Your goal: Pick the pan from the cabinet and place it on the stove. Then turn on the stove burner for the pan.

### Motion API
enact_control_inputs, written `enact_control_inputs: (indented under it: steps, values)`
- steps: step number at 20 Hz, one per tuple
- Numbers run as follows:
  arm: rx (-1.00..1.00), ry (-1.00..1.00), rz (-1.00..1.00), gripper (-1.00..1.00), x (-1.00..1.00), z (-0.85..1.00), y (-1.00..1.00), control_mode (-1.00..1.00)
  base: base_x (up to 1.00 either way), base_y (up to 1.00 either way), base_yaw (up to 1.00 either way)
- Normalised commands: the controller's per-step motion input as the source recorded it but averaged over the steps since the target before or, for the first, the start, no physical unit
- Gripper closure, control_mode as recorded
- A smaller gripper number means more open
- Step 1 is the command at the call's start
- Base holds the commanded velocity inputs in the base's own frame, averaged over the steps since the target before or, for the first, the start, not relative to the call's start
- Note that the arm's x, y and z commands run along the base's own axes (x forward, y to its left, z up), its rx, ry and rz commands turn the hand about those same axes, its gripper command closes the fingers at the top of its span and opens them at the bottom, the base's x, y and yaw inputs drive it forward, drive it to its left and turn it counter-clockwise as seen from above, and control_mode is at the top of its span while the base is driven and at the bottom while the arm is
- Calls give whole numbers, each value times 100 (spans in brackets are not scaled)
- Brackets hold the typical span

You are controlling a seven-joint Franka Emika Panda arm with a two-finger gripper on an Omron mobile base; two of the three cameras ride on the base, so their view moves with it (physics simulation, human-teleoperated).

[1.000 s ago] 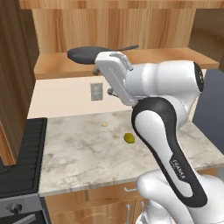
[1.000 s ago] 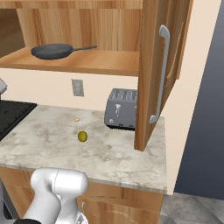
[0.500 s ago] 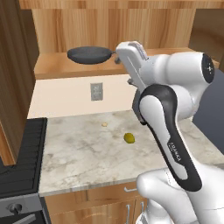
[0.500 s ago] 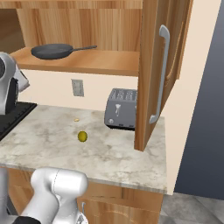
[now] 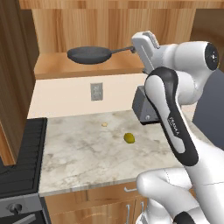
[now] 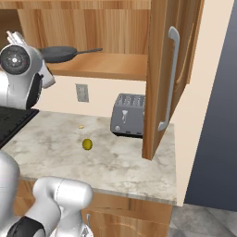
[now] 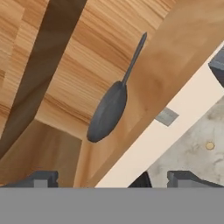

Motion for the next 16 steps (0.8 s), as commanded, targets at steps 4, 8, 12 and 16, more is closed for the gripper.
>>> enact_control_inputs:
  steps: [4,8,12,16]
  values:
    - [0,0,-7,-100,51,3,-51,-100,0,0,0]
    - [0,0,-6,-100,52,0,-49,-100,0,0,0]
    - [0,0,-5,-100,54,0,-42,-100,0,0,0]
    - [0,0,-5,-100,56,0,-40,-100,0,0,0]
